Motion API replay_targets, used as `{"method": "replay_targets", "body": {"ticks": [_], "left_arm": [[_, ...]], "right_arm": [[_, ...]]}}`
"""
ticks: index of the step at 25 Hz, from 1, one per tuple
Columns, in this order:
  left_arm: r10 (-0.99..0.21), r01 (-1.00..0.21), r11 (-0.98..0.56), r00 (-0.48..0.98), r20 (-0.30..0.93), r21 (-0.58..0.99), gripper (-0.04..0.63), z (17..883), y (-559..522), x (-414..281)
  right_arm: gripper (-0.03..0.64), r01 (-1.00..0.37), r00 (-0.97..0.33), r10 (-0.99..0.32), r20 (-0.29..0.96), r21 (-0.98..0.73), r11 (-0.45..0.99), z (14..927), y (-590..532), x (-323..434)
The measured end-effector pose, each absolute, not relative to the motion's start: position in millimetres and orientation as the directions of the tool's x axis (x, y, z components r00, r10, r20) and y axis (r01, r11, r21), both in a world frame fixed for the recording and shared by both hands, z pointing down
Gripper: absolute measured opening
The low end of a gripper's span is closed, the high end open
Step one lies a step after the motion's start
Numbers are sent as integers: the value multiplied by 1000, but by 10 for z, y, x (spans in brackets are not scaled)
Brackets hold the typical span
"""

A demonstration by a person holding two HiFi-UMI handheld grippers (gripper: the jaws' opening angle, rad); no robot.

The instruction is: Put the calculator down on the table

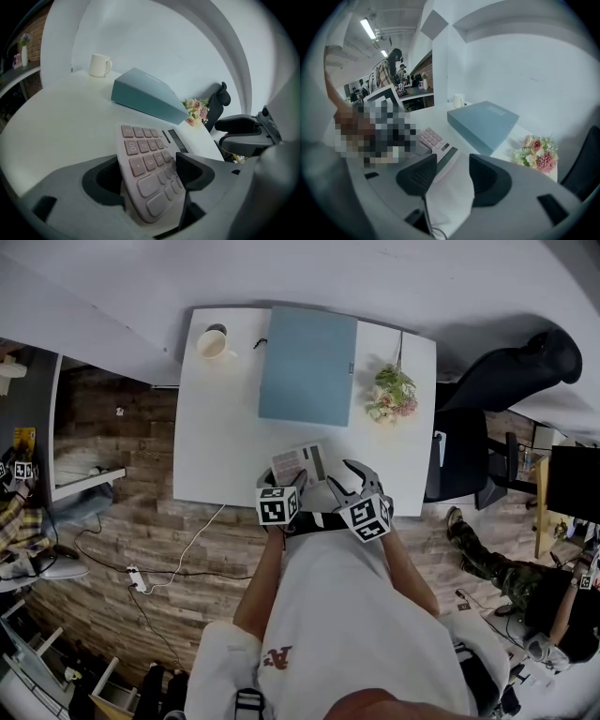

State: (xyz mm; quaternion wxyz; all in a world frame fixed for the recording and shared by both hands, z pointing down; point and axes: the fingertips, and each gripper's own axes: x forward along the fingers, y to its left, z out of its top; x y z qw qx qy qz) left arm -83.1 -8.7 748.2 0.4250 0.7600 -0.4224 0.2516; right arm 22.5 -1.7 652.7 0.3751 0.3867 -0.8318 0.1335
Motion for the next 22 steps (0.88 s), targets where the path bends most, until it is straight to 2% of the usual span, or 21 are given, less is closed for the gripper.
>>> {"method": "replay_targets", "body": {"ticks": [2, 12, 15, 22], "left_arm": [[-444, -873, -271, 487, 753, 405, 374, 7496, -87, -881], [-463, -894, -265, 446, 766, 360, 398, 7507, -95, -955], [-475, -910, -280, 407, 780, 305, 426, 7507, -108, -1024], [-476, -902, -290, 425, 770, 318, 423, 7527, -87, -1054]], "right_arm": [[222, -743, -417, -544, 728, 71, 665, 6526, 4, 203], [222, -751, -393, -556, 733, 93, 654, 6513, 144, 160], [222, -756, -386, -565, 730, 101, 647, 6496, 176, 153], [224, -768, -370, -587, 720, 119, 630, 6465, 225, 152]]}}
